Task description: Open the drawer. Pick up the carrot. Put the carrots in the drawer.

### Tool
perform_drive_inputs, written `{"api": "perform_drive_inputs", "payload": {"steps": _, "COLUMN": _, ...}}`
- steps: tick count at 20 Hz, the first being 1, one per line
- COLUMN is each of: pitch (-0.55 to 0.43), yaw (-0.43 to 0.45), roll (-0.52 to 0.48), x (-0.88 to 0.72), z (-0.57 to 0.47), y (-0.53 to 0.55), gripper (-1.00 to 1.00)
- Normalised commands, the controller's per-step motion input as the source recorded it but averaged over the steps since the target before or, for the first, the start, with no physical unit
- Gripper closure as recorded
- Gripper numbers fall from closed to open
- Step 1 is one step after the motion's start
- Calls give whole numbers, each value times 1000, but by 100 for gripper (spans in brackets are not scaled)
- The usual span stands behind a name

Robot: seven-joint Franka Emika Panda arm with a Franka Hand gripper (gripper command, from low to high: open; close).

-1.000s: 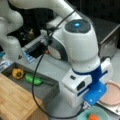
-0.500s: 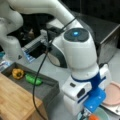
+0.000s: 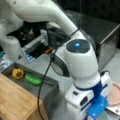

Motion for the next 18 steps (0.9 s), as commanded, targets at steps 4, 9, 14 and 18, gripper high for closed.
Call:
{"api": "perform_drive_inputs", "payload": {"steps": 4, "pitch": -71, "yaw": 113, "roll": 19, "x": 120, "z": -151, "y": -121, "gripper": -100}}
{"api": "perform_drive_inputs", "payload": {"steps": 9, "pitch": -52, "yaw": 86, "roll": 15, "x": 67, "z": -215, "y": -152, "gripper": -100}}
{"api": "perform_drive_inputs", "payload": {"steps": 14, "pitch": -25, "yaw": 50, "roll": 13, "x": 0, "z": -212, "y": -95, "gripper": -100}}
{"api": "perform_drive_inputs", "payload": {"steps": 18, "pitch": -37, "yaw": 21, "roll": 17, "x": -63, "z": -195, "y": -22, "gripper": -100}}
